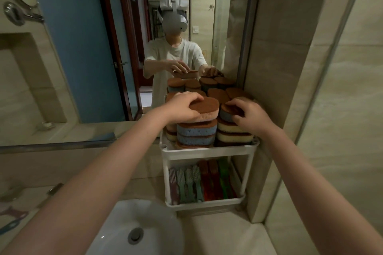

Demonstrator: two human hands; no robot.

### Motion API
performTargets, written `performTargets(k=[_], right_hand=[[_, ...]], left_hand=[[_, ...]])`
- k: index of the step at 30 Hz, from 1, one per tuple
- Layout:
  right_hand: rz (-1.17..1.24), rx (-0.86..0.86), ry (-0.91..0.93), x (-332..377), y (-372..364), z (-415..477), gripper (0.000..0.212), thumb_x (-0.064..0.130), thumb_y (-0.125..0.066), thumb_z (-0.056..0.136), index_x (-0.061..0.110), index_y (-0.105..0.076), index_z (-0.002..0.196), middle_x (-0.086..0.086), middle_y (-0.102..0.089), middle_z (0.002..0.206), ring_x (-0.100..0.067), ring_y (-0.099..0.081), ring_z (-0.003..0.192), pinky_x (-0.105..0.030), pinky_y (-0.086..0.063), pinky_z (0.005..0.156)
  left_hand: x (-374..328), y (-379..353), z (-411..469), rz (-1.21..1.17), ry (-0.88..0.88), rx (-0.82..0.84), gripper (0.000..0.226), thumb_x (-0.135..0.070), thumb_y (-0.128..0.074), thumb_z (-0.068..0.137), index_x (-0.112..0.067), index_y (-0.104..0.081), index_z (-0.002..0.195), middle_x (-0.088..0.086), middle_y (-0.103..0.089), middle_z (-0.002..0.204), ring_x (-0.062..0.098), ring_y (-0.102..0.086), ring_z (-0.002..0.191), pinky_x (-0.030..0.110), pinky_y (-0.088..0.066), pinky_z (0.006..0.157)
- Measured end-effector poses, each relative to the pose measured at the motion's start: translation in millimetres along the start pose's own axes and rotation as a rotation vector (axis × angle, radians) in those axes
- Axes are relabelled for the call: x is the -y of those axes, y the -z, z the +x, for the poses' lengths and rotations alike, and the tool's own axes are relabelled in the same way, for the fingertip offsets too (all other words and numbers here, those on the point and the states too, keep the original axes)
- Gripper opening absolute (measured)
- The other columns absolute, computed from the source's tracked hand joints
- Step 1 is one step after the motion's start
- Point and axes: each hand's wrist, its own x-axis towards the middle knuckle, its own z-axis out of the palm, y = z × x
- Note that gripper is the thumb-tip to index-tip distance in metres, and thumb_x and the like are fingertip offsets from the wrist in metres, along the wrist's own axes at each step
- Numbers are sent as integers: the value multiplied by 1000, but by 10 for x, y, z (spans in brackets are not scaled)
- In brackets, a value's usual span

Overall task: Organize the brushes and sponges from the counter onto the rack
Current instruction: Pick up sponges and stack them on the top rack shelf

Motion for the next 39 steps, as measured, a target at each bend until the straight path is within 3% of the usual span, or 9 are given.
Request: performTargets(k=[4,8,13,18,21,26,31,35,39], right_hand=[[6,-30,-29,18,-31,-42,47,33,-47,80,26,-55,125,3,-59,123,-18,-53,112,-37,-44,94],[-32,-87,-24,58,-67,-40,48,37,-41,77,26,-58,121,5,-60,122,-18,-53,113,-49,-39,103],[-87,-158,-17,126,-118,-79,52,38,-38,80,21,-59,125,0,-57,129,-19,-49,121,-50,-32,109],[-103,-263,11,258,-136,-107,42,31,-48,86,17,-59,124,-3,-58,128,-21,-48,123,-47,-28,111],[-80,-308,52,411,-154,-102,41,32,-49,84,17,-61,120,-3,-61,123,-23,-51,119,-43,-33,105],[-88,-303,159,831,-305,-3,37,33,-49,84,16,-64,113,-2,-65,112,-26,-55,107,-41,-42,91],[-54,-273,255,1429,-642,95,24,26,-55,83,10,-65,98,-6,-63,92,-28,-54,92,-35,-39,72],[63,-156,265,1976,-1076,182,26,23,-59,86,12,-64,109,-5,-65,103,-23,-57,98,-36,-47,76],[231,-21,219,2616,-1603,258,23,19,-59,86,13,-66,107,-3,-67,101,-20,-63,86,-30,-49,73]], left_hand=[[-49,-17,91,115,-11,80,56,-21,-55,87,-26,-37,140,3,-37,145,25,-31,132,40,-33,108],[-27,-89,133,132,-4,108,53,-17,-53,88,-22,-40,139,4,-38,145,24,-36,132,36,-34,108],[12,-195,89,224,-17,40,51,-32,-49,92,-26,-38,141,0,-33,147,24,-22,137,45,-23,112],[39,-229,22,176,-94,-169,49,-27,-49,89,-19,-43,137,3,-42,141,23,-31,132,45,-30,108],[114,-241,-59,35,-136,-357,37,-19,-49,89,-14,-55,126,5,-52,131,22,-38,125,36,-32,105],[327,-138,-304,-224,-27,-530,23,-17,-52,92,-10,-63,111,7,-59,117,20,-49,115,23,-36,91],[805,61,-710,-378,138,-578,23,-24,-51,93,-13,-63,110,2,-60,113,13,-53,105,22,-38,85],[1354,206,-1135,-434,244,-619,21,-22,-52,93,-12,-63,107,-1,-60,106,11,-53,98,24,-41,85],[2054,319,-1638,-437,343,-626,17,-22,-53,92,-12,-64,101,1,-61,103,13,-55,98,22,-39,82]])
